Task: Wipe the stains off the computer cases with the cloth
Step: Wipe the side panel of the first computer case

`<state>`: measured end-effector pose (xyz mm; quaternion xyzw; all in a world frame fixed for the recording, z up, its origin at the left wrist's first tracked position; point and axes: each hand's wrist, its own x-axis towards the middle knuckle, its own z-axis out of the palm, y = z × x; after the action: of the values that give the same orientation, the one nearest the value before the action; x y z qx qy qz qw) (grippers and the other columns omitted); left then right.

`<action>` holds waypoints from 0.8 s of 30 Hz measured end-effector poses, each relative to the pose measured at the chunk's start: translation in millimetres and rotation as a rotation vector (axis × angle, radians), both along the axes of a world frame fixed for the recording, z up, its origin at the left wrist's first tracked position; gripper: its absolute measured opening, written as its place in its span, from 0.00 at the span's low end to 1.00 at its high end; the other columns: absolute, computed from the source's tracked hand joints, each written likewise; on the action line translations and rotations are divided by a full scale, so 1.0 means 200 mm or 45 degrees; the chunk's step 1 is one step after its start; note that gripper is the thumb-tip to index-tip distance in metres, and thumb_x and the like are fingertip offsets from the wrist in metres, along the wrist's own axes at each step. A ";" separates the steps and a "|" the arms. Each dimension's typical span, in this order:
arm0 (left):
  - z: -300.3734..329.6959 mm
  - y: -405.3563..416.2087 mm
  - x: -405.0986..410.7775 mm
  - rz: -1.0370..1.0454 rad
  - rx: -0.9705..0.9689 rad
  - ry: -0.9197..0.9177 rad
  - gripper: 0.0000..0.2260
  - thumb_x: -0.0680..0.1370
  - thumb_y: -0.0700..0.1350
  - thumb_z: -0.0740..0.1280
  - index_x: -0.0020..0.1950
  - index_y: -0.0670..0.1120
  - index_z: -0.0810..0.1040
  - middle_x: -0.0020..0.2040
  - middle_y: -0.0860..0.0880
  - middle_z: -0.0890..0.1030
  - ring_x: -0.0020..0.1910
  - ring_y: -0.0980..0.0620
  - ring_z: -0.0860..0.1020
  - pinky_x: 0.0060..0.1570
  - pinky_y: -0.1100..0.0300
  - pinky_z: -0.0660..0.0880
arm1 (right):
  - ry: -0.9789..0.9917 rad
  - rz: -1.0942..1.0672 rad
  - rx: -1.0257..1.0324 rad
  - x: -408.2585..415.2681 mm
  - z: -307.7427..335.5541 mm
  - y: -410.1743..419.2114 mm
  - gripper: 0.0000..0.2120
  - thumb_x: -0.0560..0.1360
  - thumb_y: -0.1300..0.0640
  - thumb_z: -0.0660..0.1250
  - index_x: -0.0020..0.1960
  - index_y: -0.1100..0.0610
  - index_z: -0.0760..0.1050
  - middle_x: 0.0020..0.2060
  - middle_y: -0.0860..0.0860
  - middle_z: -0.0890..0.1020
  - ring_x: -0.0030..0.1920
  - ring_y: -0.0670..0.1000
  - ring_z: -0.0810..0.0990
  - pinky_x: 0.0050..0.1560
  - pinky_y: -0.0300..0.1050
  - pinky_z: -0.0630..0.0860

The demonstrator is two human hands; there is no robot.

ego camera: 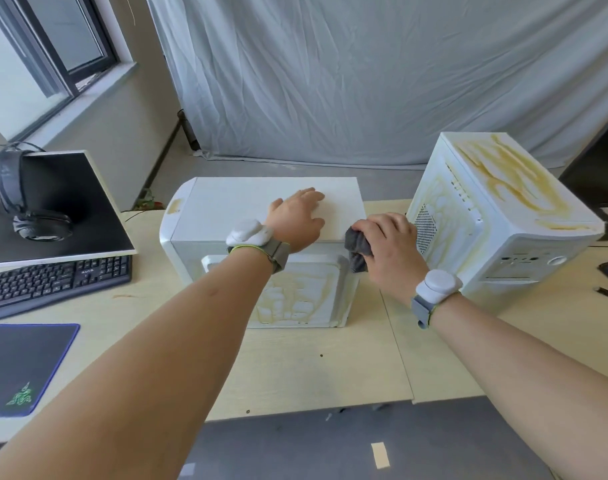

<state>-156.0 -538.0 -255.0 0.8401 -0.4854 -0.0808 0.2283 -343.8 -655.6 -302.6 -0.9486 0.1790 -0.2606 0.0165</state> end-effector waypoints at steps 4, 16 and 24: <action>0.00 0.03 0.01 0.087 -0.094 0.137 0.22 0.77 0.48 0.69 0.71 0.49 0.76 0.72 0.52 0.75 0.68 0.48 0.75 0.70 0.55 0.68 | -0.121 -0.049 0.550 -0.08 -0.09 -0.04 0.19 0.75 0.64 0.69 0.63 0.56 0.68 0.54 0.53 0.73 0.55 0.59 0.73 0.55 0.50 0.71; -0.02 0.01 -0.03 0.173 -0.115 0.055 0.17 0.76 0.47 0.67 0.65 0.51 0.79 0.68 0.54 0.78 0.65 0.49 0.75 0.65 0.56 0.70 | -0.381 0.085 0.316 -0.05 -0.08 0.03 0.10 0.71 0.58 0.74 0.48 0.56 0.75 0.45 0.49 0.75 0.42 0.51 0.74 0.33 0.45 0.74; -0.04 0.00 -0.02 0.225 -0.132 0.086 0.16 0.75 0.48 0.68 0.64 0.54 0.80 0.69 0.58 0.76 0.65 0.51 0.75 0.64 0.54 0.73 | -0.175 -0.410 0.957 -0.15 -0.40 0.00 0.14 0.72 0.52 0.75 0.44 0.56 0.71 0.36 0.51 0.77 0.39 0.58 0.79 0.36 0.47 0.74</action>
<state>-159.8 -537.4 -263.1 0.8635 -0.4048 -0.0633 0.2940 -373.3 -655.4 -382.2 -0.8167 0.4064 -0.2391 0.3327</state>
